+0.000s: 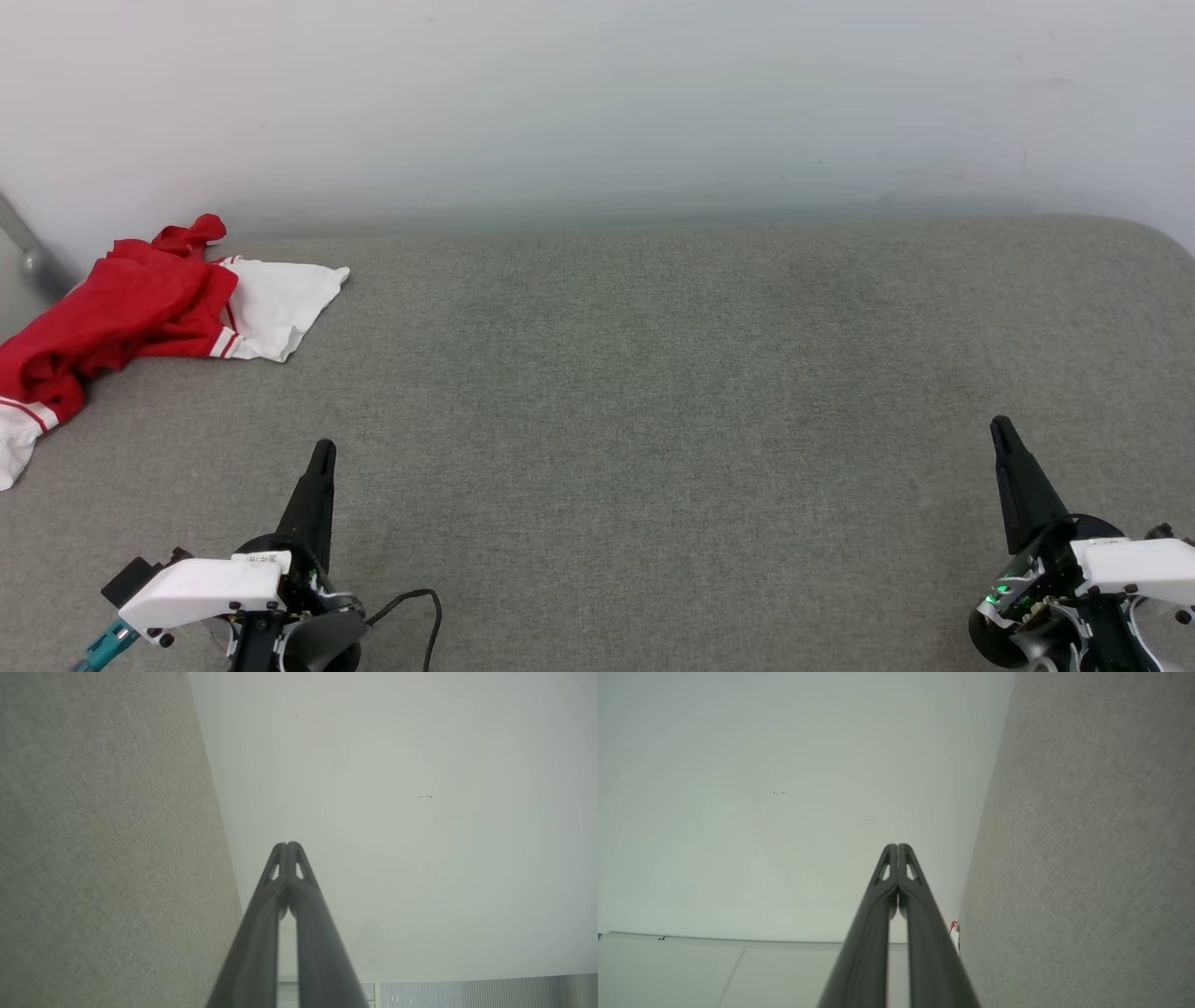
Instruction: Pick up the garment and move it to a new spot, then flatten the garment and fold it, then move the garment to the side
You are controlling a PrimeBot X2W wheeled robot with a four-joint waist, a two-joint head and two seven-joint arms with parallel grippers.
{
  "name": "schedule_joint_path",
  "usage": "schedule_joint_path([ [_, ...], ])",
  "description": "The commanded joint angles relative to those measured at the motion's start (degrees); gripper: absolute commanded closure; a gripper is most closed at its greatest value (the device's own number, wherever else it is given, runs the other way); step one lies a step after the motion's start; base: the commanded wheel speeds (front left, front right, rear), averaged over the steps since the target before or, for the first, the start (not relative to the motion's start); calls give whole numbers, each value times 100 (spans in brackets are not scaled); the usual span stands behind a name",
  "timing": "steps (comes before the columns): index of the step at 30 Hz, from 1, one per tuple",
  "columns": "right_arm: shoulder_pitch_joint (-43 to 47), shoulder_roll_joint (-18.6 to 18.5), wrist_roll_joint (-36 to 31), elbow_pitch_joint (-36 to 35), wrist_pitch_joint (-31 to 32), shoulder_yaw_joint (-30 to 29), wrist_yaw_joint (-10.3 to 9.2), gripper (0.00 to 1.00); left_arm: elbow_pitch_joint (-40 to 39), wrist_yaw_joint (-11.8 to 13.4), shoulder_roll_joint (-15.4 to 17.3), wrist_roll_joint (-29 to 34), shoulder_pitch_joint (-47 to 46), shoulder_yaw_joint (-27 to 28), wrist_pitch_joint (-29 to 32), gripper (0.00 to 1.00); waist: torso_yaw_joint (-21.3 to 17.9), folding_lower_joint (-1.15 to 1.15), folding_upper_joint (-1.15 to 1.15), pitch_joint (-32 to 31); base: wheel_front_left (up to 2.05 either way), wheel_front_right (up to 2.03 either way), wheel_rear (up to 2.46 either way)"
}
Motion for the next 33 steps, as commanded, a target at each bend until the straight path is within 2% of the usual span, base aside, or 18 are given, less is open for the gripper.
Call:
schedule_joint_path([
  [1, -84, 23, -33, 9, 10, -4, -2, 100, 0, 1, -9, 14, -48, 23, 18, 100, 0, 0, 0, 0, 0, 0, 0],
  [33, -84, 23, -29, 8, 7, 0, -2, 100, -1, 0, -9, 9, -47, 18, 14, 100, 0, 0, 0, 0, 0, 0, 0],
])
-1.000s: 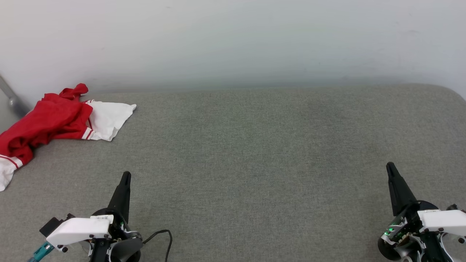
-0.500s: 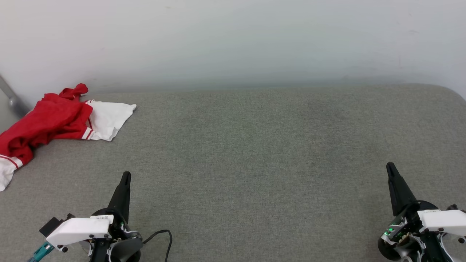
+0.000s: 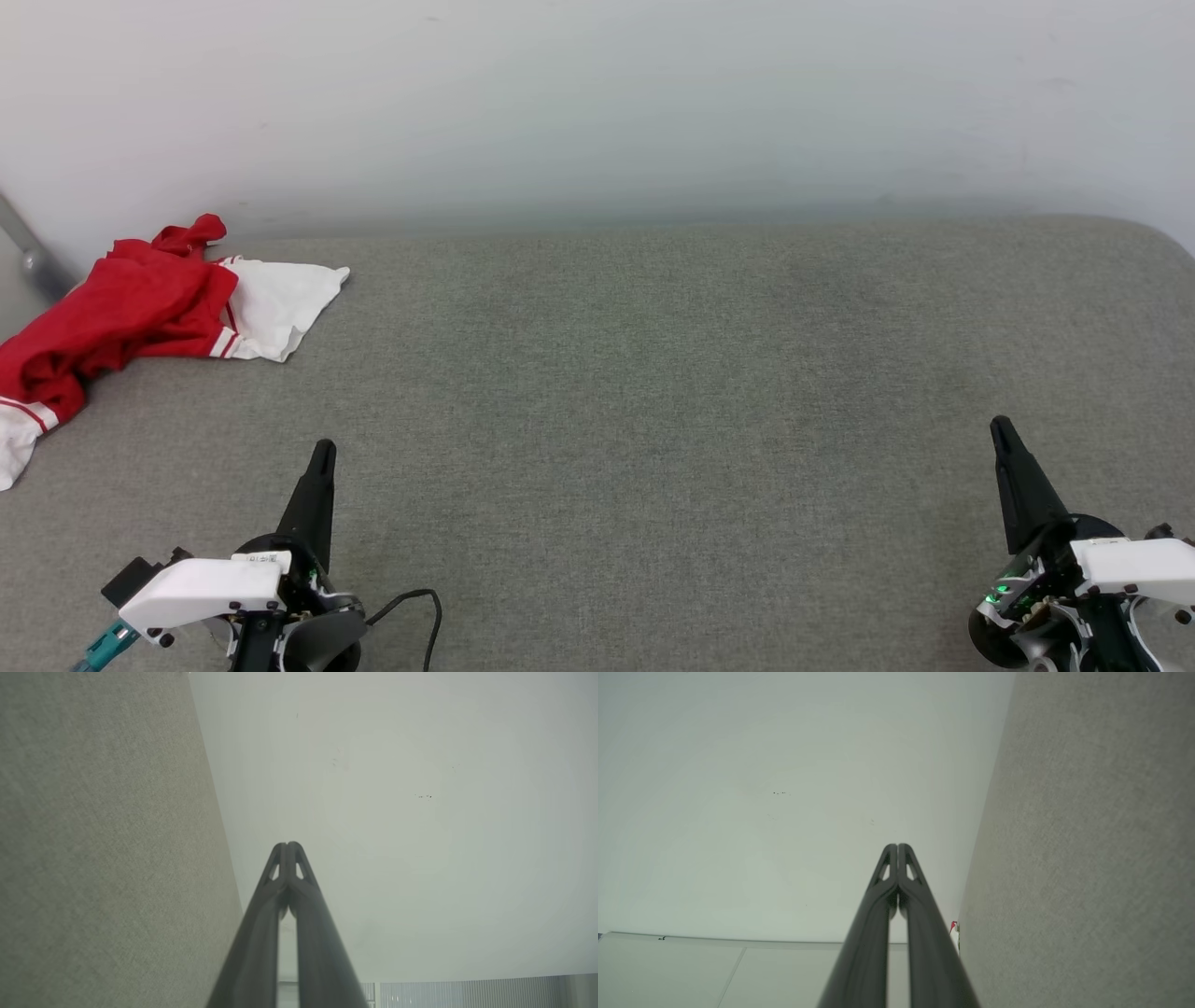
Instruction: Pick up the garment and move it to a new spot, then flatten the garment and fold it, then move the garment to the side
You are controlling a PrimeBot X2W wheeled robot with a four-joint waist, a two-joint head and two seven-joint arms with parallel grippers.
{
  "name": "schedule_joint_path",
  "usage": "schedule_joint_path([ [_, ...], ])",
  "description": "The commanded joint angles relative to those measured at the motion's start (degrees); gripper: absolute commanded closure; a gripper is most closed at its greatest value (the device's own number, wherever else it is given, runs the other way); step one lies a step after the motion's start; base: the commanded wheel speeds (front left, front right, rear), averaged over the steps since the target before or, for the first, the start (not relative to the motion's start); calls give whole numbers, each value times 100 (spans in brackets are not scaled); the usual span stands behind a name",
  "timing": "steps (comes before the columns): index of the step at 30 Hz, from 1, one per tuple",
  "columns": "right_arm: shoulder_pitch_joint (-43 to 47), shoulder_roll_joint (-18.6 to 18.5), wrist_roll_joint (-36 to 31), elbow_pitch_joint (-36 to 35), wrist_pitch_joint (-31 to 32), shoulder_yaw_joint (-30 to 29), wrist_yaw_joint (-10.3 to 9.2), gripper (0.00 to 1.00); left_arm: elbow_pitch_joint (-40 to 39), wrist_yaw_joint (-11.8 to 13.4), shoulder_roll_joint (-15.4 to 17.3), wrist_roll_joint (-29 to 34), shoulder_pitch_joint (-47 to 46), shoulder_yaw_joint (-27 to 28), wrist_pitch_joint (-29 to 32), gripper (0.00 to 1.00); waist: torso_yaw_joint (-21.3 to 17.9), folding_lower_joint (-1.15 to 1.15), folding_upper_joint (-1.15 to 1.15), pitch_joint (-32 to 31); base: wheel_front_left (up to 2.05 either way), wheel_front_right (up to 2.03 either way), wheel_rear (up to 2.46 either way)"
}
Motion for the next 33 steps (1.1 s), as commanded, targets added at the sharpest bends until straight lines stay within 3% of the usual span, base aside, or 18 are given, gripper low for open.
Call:
schedule_joint_path([
  [1, -84, 22, -29, 8, 8, -1, -2, 100, -1, 0, -9, 9, -46, 17, 15, 100, 0, 0, 0, 0, 0, 0, 0],
  [10, -84, 22, -28, 8, 7, 0, -2, 100, -1, 0, -9, 8, -46, 16, 15, 100, 0, 0, 0, 0, 0, 0, 0],
  [11, 0, 0, 0, 0, 1, 0, 0, 0, 0, 0, 0, 0, 0, 0, 1, 0, 0, 0, 0, 0, 0, 0, 0],
  [24, 295, 4, -141, 2, -260, 141, -1, 0, -86, 1, -17, -9, 325, -103, -69, 0, 7, 0, 0, 7, 0, 0, 0],
  [33, 401, -1, -647, -140, -501, 250, -1, 0, -291, 1, 182, 449, 465, -387, -458, 0, 13, 0, 0, 4, 0, 0, 0],
])
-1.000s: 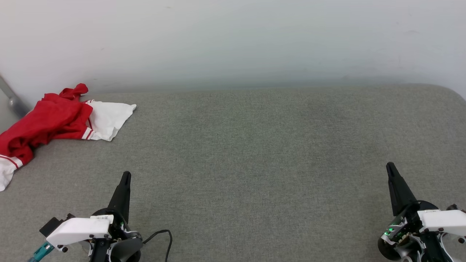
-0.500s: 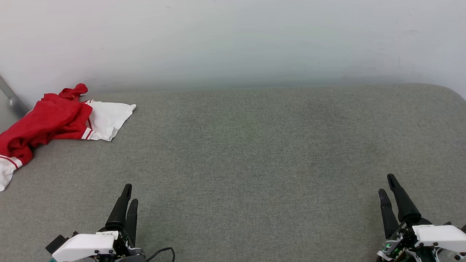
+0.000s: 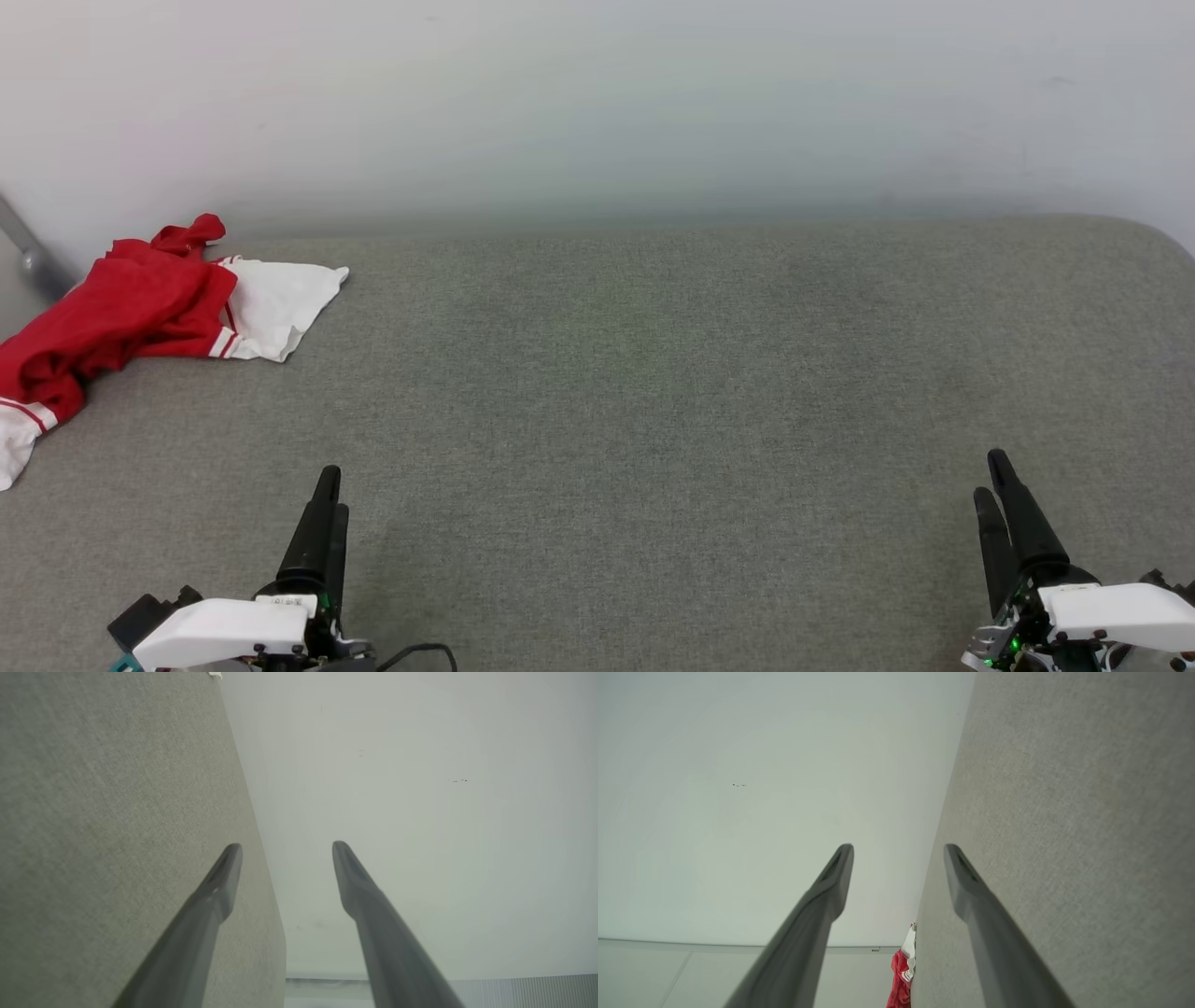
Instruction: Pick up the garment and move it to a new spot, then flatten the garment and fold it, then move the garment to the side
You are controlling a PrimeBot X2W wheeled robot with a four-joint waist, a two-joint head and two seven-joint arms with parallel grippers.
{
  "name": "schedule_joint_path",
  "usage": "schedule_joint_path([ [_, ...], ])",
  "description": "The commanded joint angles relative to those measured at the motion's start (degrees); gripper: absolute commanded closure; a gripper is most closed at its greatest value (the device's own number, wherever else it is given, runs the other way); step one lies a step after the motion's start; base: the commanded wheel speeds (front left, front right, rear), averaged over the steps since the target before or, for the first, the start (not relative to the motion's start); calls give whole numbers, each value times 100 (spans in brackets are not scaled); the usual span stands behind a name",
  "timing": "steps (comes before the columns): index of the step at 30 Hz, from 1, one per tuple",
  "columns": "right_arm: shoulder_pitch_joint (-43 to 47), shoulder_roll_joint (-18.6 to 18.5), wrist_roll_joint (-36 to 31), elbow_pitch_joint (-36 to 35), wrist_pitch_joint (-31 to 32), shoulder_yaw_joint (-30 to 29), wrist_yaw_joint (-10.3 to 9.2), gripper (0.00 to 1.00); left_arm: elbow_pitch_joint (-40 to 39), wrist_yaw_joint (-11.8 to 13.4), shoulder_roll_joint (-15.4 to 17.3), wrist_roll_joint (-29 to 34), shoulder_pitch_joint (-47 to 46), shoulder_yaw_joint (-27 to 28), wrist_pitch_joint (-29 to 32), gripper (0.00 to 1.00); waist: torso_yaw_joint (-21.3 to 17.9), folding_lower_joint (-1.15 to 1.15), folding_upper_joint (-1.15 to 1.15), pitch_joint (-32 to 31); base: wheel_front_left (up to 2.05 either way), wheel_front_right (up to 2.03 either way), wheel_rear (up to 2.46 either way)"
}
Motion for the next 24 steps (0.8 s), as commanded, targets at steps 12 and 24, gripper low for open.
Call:
schedule_joint_path([
  [12, 148, -49, -1807, -348, -324, 35, 0, 0, 1, -1, 121, 1625, 121, 91, -370, 0, 4, 0, 0, -12, 0, 0, 0],
  [24, 330, -136, -3208, -629, -577, 94, 0, 0, -176, -1, 196, 3302, 293, 24, -621, 0, -7, 0, 0, -34, 0, 0, 0],
])
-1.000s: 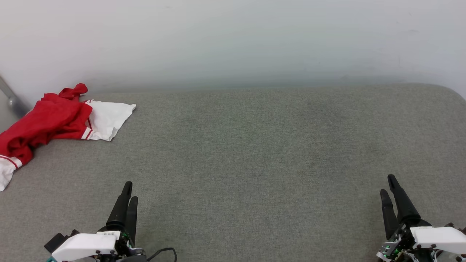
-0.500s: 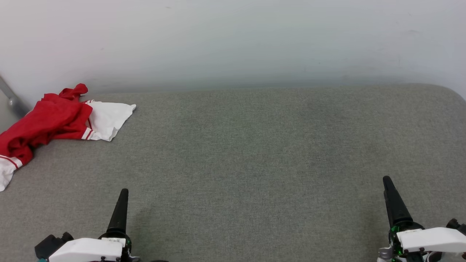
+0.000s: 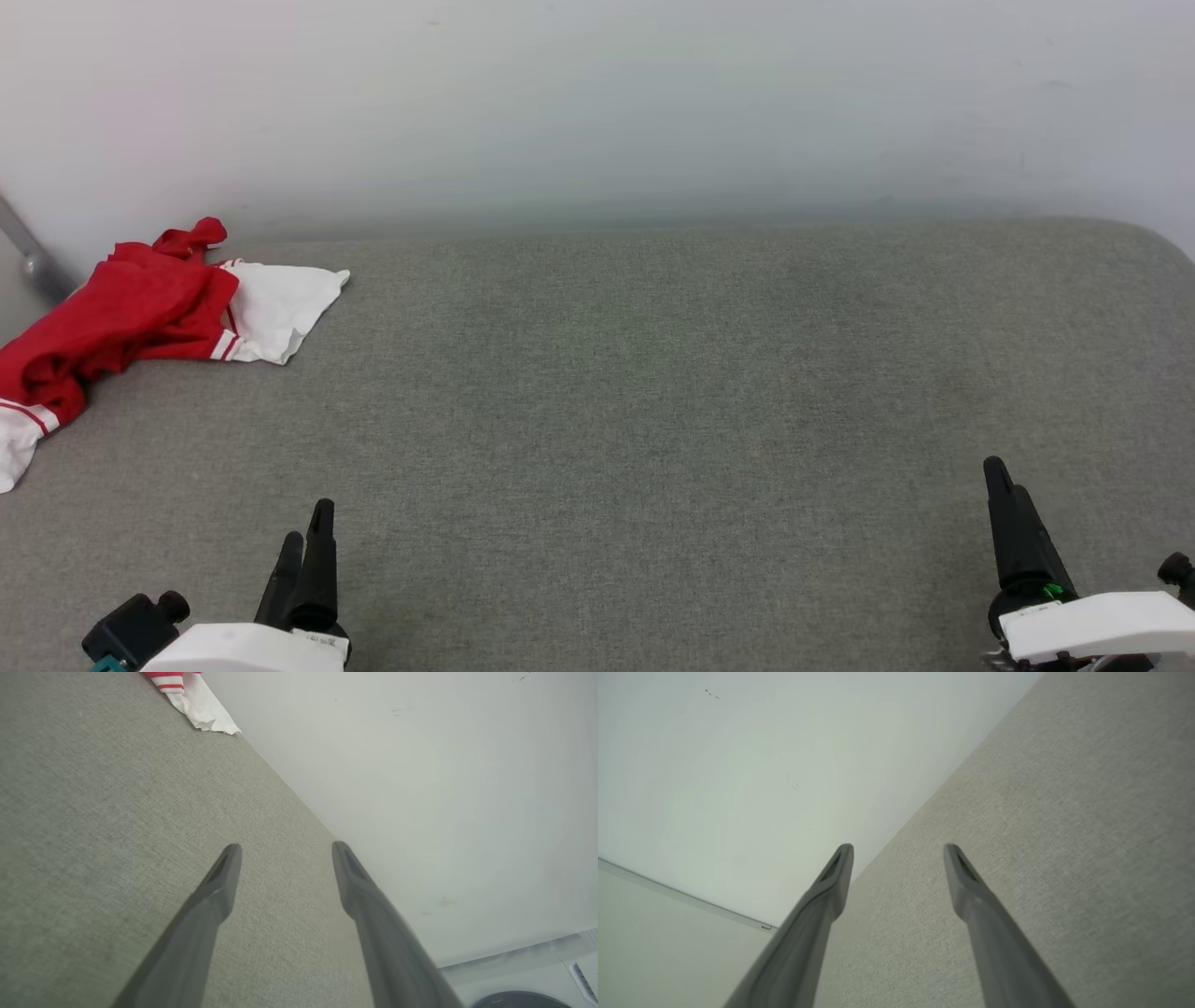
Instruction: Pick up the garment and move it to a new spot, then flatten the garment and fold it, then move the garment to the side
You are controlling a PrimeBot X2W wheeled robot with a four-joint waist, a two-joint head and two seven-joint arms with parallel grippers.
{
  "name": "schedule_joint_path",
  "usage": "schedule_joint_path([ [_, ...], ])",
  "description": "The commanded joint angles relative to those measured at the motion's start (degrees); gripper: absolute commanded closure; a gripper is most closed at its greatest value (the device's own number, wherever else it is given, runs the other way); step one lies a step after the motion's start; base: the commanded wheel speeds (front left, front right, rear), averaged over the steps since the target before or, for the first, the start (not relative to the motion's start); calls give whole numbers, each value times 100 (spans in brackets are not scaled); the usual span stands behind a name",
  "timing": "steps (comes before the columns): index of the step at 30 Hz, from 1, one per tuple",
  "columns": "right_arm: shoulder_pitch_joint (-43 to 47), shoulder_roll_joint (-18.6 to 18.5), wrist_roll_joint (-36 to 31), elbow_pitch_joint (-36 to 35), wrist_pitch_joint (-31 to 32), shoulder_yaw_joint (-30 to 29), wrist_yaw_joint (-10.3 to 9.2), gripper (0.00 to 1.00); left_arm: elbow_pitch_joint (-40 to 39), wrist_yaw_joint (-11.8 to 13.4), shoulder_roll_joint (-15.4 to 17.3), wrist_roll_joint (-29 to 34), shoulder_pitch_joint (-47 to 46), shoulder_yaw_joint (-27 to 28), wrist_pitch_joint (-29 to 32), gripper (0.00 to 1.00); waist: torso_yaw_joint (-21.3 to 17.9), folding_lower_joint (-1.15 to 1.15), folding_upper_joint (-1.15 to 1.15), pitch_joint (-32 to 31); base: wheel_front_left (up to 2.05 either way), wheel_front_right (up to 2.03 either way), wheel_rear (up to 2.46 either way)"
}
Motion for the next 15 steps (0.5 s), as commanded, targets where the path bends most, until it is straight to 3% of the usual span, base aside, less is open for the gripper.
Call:
schedule_joint_path([
  [1, 24, -63, -289, -157, -68, -4, 0, 0, -110, -1, 58, 338, 0, 3, -71, 0, -4, 0, 0, -3, 0, 0, 0],
  [15, 271, -38, -1876, -373, -323, -184, 0, 0, -226, -1, 107, 2005, 214, 36, -325, 0, -21, 0, 0, -26, 0, 0, 0],
])
